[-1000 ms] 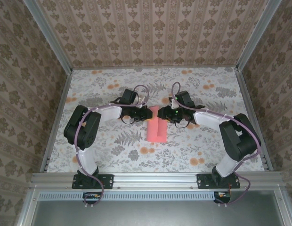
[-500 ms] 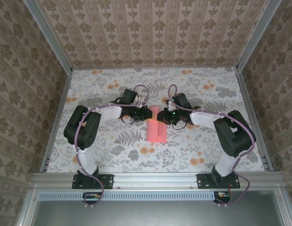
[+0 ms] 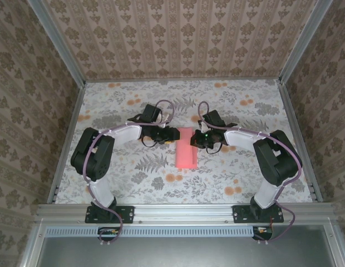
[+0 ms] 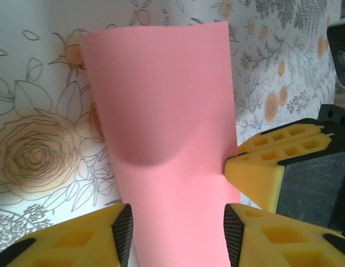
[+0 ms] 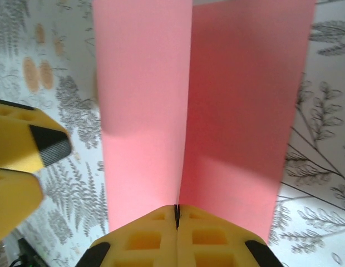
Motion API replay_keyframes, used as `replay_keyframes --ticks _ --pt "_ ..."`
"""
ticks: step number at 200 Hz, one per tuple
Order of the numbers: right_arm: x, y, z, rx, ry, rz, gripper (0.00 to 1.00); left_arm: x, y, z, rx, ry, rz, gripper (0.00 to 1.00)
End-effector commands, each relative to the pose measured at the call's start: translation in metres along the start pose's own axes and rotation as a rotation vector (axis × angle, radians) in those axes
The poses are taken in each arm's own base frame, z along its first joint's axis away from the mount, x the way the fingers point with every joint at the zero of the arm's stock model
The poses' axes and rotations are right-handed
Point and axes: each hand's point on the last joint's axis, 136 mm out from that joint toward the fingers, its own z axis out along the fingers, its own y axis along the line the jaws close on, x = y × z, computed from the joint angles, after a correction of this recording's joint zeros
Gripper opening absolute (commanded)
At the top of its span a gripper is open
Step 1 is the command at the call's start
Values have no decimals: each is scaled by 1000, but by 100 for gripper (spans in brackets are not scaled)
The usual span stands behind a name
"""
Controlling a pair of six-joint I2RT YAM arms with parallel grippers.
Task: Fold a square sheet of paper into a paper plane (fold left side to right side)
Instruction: First fold in half a square sheet of paper at the center of the table.
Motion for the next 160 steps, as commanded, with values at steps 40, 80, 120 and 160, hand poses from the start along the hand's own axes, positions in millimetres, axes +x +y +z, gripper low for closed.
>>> replay_keyframes --ticks 40,80,120,160 --pt "4 -22 7 106 19 -14 0 11 9 12 -104 44 26 54" --pt "6 -27 8 128 22 -17 0 13 15 22 -141 48 6 55" --pt "7 -30 10 137 25 -16 0 16 16 31 -146 65 -3 55" --pt "8 -32 12 140 33 -16 1 18 14 38 -145 80 -1 55"
